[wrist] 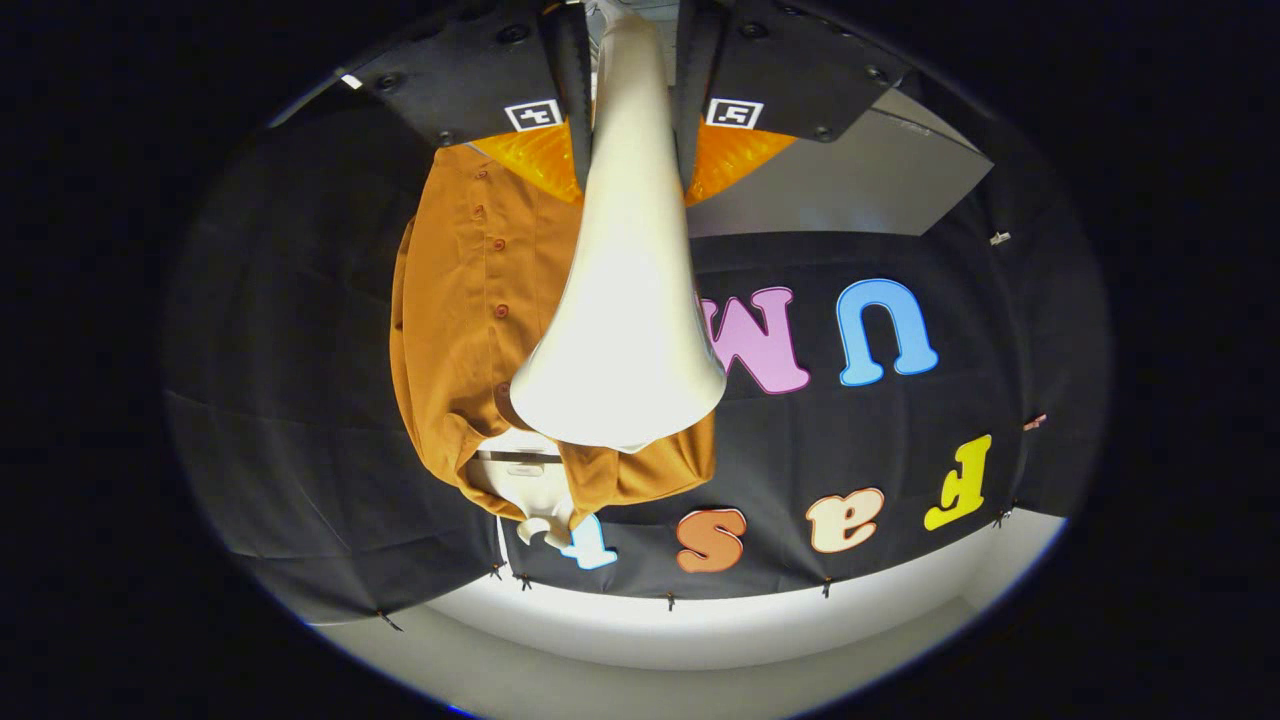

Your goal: Iron the clothes twice with a garment steamer, once on the left side and once on the right side.

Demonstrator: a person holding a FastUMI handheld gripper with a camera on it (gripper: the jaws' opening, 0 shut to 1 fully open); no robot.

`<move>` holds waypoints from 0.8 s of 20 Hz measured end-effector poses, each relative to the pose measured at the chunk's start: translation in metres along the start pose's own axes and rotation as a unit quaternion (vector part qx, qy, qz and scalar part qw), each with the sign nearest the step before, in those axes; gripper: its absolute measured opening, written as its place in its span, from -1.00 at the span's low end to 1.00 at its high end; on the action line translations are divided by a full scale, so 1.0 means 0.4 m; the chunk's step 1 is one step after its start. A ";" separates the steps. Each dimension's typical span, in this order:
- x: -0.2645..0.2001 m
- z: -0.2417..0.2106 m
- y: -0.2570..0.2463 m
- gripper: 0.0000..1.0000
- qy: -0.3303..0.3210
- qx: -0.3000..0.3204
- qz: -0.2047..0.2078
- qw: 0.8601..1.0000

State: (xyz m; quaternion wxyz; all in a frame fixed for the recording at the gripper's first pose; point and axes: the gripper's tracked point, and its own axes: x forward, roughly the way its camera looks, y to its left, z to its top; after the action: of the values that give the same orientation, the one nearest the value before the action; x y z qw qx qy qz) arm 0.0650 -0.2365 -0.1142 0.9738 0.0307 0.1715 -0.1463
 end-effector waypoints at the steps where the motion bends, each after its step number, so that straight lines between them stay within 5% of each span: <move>1: 0.027 -0.002 -0.020 -0.25 0.005 0.001 0.008 1.000; 16: 0.306 -0.143 -0.131 -0.25 0.110 0.038 0.122 0.986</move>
State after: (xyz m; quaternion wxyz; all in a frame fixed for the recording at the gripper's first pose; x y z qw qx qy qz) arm 0.1409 -0.3140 -0.2104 0.9576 0.1041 0.2672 -0.0281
